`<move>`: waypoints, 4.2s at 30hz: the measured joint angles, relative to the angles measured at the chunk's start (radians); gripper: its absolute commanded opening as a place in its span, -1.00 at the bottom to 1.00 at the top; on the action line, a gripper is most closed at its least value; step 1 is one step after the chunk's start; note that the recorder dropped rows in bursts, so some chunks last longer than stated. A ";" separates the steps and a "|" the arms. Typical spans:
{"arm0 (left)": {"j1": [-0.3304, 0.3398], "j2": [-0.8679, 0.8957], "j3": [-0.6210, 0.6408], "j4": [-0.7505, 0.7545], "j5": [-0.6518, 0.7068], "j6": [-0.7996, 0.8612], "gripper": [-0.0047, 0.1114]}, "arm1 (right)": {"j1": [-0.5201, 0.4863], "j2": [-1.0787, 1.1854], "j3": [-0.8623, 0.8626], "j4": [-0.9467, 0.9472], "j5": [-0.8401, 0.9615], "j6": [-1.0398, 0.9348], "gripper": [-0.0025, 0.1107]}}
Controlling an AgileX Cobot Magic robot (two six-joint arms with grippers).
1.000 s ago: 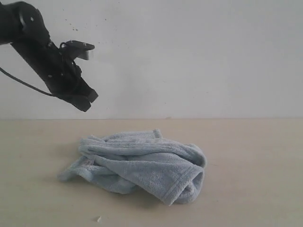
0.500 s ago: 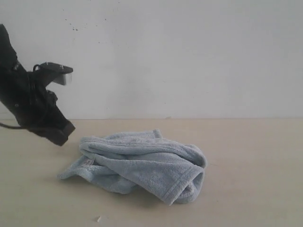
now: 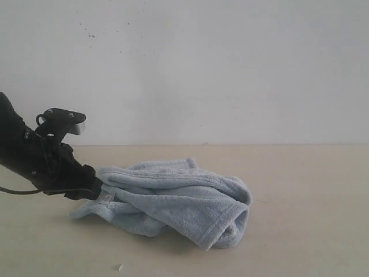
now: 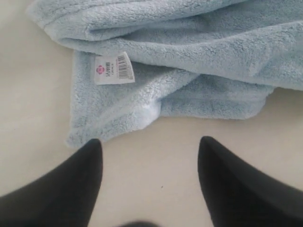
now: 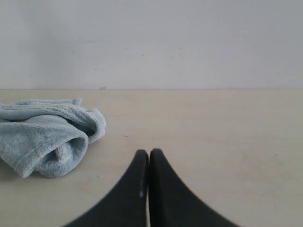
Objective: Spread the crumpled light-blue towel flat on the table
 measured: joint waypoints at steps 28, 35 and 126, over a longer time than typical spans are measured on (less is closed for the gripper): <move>0.000 0.195 0.033 0.000 -0.218 0.004 0.09 | 0.000 0.000 0.000 0.000 0.000 0.000 -0.96; 0.000 0.234 0.033 0.000 -0.252 0.004 0.09 | 0.000 0.000 0.000 0.000 0.000 0.000 -0.96; 0.000 -0.540 0.175 -0.010 0.227 0.037 -0.85 | 0.000 0.000 0.000 0.113 -0.099 0.158 -0.96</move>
